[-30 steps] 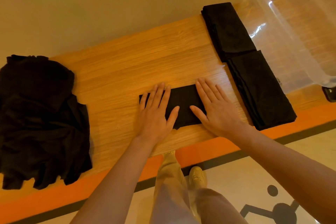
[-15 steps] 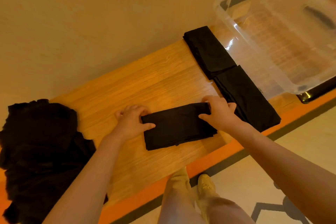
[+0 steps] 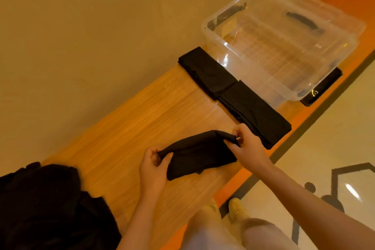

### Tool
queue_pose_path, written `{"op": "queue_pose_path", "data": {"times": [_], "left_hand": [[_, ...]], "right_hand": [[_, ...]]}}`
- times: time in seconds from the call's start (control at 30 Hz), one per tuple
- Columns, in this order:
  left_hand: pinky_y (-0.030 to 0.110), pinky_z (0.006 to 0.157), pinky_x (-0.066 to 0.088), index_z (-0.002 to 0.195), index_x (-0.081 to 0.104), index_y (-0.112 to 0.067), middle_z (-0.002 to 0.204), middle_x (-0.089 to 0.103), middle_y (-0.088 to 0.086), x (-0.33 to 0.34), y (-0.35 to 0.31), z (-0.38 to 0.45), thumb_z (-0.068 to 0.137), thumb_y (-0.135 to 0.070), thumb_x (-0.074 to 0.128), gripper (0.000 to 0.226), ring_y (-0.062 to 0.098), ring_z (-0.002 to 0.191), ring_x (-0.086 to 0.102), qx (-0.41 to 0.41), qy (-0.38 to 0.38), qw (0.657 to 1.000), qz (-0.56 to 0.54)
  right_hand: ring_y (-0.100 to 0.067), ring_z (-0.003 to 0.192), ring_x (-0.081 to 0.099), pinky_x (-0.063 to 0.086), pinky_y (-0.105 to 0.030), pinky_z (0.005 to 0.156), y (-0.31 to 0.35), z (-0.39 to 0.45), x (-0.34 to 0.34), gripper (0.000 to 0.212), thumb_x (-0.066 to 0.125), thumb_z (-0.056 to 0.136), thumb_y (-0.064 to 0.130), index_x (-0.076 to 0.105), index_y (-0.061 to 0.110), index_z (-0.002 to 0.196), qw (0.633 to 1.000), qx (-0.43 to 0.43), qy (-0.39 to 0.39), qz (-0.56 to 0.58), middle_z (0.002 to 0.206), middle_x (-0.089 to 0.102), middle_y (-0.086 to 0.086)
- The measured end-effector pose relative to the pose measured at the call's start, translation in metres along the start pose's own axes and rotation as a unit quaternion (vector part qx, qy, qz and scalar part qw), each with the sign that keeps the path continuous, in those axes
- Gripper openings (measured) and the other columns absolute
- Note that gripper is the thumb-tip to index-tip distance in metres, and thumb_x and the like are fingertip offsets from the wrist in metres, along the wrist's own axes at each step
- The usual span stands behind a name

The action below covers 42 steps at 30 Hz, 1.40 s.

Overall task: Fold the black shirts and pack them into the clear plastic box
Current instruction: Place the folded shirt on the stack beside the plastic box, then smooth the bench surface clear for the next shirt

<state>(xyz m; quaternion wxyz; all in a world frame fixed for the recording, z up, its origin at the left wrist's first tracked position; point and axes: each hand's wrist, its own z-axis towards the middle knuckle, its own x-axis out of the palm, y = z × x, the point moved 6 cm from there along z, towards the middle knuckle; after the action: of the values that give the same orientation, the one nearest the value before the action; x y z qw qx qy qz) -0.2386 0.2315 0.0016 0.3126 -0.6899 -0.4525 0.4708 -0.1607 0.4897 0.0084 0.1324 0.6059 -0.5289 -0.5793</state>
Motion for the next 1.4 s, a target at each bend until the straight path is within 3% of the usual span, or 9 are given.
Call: {"op": "queue_pose_path", "data": {"times": [0.2, 0.5, 0.57, 0.77, 0.93, 1.03, 1.13, 1.27, 1.4], "left_hand": [[0.008, 0.066, 0.049, 0.097, 0.058, -0.028, 0.095, 0.064, -0.012, 0.052, -0.064, 0.008, 0.082, -0.006, 0.073, 0.03, -0.014, 0.079, 0.062, 0.077, 0.06, 0.993, -0.059], [0.009, 0.07, 0.049, 0.119, 0.058, -0.017, 0.105, 0.06, -0.012, 0.169, -0.151, 0.044, 0.086, -0.016, 0.071, 0.036, -0.001, 0.093, 0.058, 0.2, 0.229, 0.95, 0.074], [0.012, 0.075, 0.048, 0.123, 0.058, -0.013, 0.107, 0.059, -0.009, 0.193, -0.162, 0.055, 0.085, -0.017, 0.072, 0.04, 0.004, 0.096, 0.057, 0.211, 0.239, 0.941, 0.111], [0.026, 0.088, 0.049, 0.125, 0.059, -0.01, 0.114, 0.061, 0.001, 0.235, -0.175, 0.087, 0.085, -0.019, 0.072, 0.042, 0.011, 0.103, 0.056, 0.206, 0.235, 0.935, 0.168], [0.025, 0.091, 0.038, 0.13, 0.052, -0.012, 0.123, 0.058, 0.004, 0.239, -0.165, 0.091, 0.09, -0.018, 0.066, 0.044, 0.018, 0.116, 0.054, 0.26, 0.175, 0.924, 0.22], [0.029, 0.099, 0.026, 0.123, 0.055, -0.013, 0.123, 0.055, 0.003, 0.232, -0.165, 0.064, 0.092, -0.022, 0.059, 0.032, 0.019, 0.114, 0.052, 0.426, 0.114, 0.853, 0.28], [0.035, 0.102, 0.03, 0.126, 0.056, -0.01, 0.13, 0.056, 0.008, 0.243, -0.143, 0.033, 0.095, -0.03, 0.048, 0.037, 0.022, 0.121, 0.052, 0.544, 0.173, 0.752, 0.328], [0.039, 0.118, 0.006, 0.152, 0.022, -0.02, 0.161, 0.014, 0.005, 0.254, -0.099, 0.036, 0.093, -0.057, 0.018, 0.07, 0.02, 0.148, 0.009, 0.481, 0.247, 0.698, 0.471], [0.036, 0.119, -0.008, 0.153, -0.002, -0.027, 0.161, -0.009, -0.001, 0.253, -0.087, 0.045, 0.084, -0.066, -0.005, 0.079, 0.014, 0.147, -0.013, 0.436, 0.258, 0.678, 0.532]], "right_hand": [[-0.007, 0.085, 0.059, 0.052, -0.025, 0.069, -0.03, -0.042, -0.046, 0.024, 0.068, 0.087, 0.016, 0.051, 0.029, 0.097, 0.983, 0.029, -0.152, 0.094, 0.09, 0.06, 0.008], [-0.014, 0.088, 0.063, 0.056, -0.021, 0.063, -0.065, -0.038, -0.107, 0.022, 0.069, 0.087, 0.018, 0.056, 0.015, 0.104, 0.927, 0.136, -0.282, 0.209, 0.1, 0.064, -0.003], [-0.018, 0.09, 0.065, 0.059, -0.033, 0.063, -0.074, -0.031, -0.107, 0.021, 0.069, 0.088, 0.017, 0.055, 0.016, 0.104, 0.901, 0.179, -0.287, 0.271, 0.103, 0.064, -0.005], [-0.023, 0.096, 0.065, 0.06, -0.036, 0.063, -0.089, -0.007, -0.098, 0.031, 0.067, 0.089, 0.012, 0.052, 0.013, 0.117, 0.853, 0.255, -0.273, 0.365, 0.111, 0.062, -0.008], [-0.015, 0.098, 0.057, 0.049, -0.019, 0.067, -0.093, -0.009, -0.099, 0.04, 0.068, 0.088, 0.02, 0.048, 0.015, 0.122, 0.901, 0.246, -0.292, 0.207, 0.113, 0.054, 0.002], [-0.014, 0.112, 0.048, 0.038, -0.017, 0.089, -0.077, -0.019, -0.103, 0.047, 0.067, 0.089, 0.024, 0.047, 0.014, 0.131, 0.943, 0.129, -0.307, -0.018, 0.125, 0.049, 0.001], [-0.016, 0.138, 0.029, 0.02, -0.026, 0.112, -0.06, -0.016, -0.083, 0.054, 0.055, 0.095, 0.033, 0.038, 0.017, 0.144, 0.958, 0.013, -0.236, -0.165, 0.152, 0.032, -0.001], [-0.017, 0.149, -0.004, -0.004, -0.036, 0.12, -0.065, 0.002, -0.053, 0.061, 0.016, 0.098, 0.052, 0.014, 0.026, 0.153, 0.96, -0.003, -0.13, -0.25, 0.162, 0.001, 0.002], [-0.02, 0.148, -0.009, -0.009, -0.038, 0.119, -0.082, 0.006, -0.04, 0.068, 0.004, 0.094, 0.06, 0.005, 0.026, 0.153, 0.948, 0.018, -0.084, -0.306, 0.162, 0.0, -0.001]]}}
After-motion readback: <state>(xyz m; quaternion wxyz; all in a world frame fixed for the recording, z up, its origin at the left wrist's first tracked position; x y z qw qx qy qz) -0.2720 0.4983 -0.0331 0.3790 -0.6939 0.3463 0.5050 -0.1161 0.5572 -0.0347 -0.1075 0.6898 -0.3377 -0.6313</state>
